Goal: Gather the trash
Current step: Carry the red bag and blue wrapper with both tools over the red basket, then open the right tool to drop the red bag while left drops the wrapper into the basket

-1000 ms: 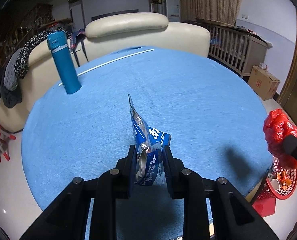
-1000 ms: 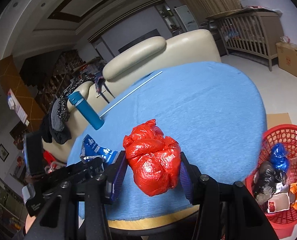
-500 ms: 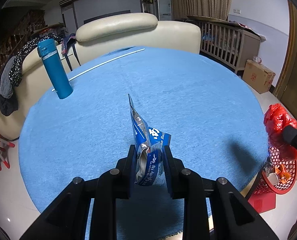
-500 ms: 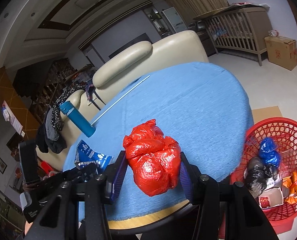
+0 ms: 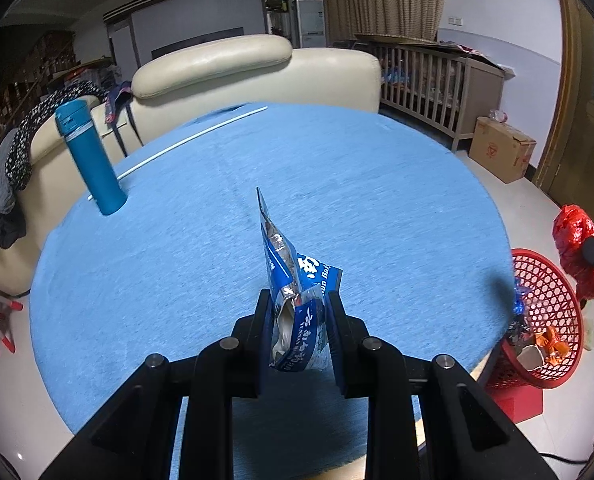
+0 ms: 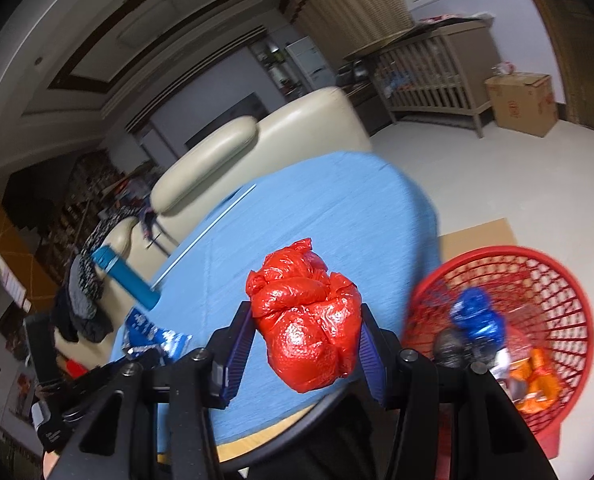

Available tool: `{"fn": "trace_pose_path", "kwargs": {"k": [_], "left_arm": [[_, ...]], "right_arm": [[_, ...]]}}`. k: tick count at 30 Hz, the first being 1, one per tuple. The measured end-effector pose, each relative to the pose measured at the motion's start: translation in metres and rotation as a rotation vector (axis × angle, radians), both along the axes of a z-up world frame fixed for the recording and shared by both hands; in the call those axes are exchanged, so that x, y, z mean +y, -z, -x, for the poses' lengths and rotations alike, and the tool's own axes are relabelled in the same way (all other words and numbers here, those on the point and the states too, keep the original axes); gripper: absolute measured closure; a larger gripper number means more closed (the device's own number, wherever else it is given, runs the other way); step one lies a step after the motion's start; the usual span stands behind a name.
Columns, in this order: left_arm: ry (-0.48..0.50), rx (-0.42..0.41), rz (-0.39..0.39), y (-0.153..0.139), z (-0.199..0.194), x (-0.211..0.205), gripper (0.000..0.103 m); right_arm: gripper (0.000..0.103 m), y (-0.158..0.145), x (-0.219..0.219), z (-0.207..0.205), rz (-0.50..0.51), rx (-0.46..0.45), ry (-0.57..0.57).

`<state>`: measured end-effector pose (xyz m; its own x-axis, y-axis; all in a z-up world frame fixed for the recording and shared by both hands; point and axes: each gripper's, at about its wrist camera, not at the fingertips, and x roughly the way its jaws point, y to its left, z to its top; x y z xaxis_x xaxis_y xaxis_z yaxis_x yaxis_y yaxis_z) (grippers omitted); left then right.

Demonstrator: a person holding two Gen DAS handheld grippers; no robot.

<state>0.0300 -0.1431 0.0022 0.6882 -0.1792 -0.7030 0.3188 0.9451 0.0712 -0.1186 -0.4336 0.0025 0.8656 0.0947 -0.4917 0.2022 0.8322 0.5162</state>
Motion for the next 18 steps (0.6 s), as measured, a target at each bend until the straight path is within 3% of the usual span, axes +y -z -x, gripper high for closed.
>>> {"fn": "trace_pose_path", "kwargs": {"k": [8,18], "left_arm": [[0.072,-0.009,-0.002,-0.007,0.005,-0.032,0.076],[0.209,-0.011,-0.031,-0.006,0.011,-0.09,0.076]], "right_arm": [[0.05,0.005,-0.052,0.021,0.021,0.02,0.138],[0.05,0.044,-0.108,0.048,-0.002,0.113,0.266]]}}
